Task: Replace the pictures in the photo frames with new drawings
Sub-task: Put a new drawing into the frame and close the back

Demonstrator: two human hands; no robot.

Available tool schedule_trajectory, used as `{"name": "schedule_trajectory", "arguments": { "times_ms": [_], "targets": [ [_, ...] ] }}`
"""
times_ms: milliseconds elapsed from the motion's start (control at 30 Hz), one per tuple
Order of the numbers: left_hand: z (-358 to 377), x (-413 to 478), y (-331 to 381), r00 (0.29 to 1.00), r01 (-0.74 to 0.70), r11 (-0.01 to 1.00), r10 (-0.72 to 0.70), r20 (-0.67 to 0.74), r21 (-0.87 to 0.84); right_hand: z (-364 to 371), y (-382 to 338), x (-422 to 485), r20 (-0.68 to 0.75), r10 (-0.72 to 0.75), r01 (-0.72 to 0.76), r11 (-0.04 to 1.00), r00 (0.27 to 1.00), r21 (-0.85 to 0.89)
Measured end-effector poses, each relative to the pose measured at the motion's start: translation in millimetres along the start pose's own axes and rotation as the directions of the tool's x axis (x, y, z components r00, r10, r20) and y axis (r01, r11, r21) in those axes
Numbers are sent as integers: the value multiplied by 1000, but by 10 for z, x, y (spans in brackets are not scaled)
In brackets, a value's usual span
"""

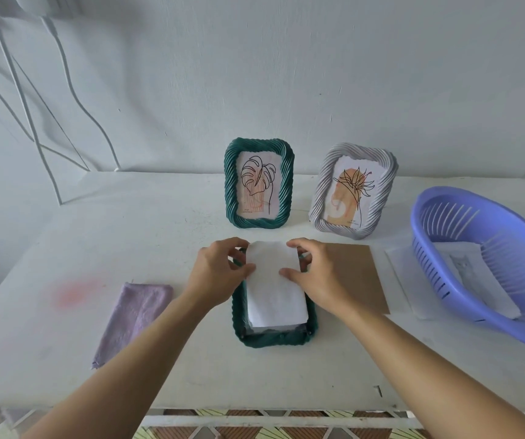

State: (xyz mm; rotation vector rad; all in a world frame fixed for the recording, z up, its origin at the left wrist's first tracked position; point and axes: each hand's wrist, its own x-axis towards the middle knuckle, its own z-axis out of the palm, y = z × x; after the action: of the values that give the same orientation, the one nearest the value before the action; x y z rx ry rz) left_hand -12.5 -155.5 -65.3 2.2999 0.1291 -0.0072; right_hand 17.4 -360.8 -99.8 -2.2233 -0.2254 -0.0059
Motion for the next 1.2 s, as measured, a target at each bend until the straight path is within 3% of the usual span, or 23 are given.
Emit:
{"name": "schedule_trajectory", "arguments": {
  "times_ms": [233,667,800,1000,1200],
  "targets": [
    [25,-71,-77,996,-89,985,89,1,145,-18,61,-75,118,-118,143,960,986,-239],
    [168,-163,-288,969,-214,927,240,-51,307,26,83,-148,110,-180,210,882,977,-422],
    [169,-250,-302,964,-242,869,267,3,432,31,97,-153,132,-212,249,865,968,-435],
    [159,-405,-394,929,-369,746,280,242,555,45,126,-214,222,-204,286,843,954,-456],
    [135,-402,-434,924,-382,768,300,239,514,17,124,-267,278,-196,311,829,940,-464]
  ]
}}
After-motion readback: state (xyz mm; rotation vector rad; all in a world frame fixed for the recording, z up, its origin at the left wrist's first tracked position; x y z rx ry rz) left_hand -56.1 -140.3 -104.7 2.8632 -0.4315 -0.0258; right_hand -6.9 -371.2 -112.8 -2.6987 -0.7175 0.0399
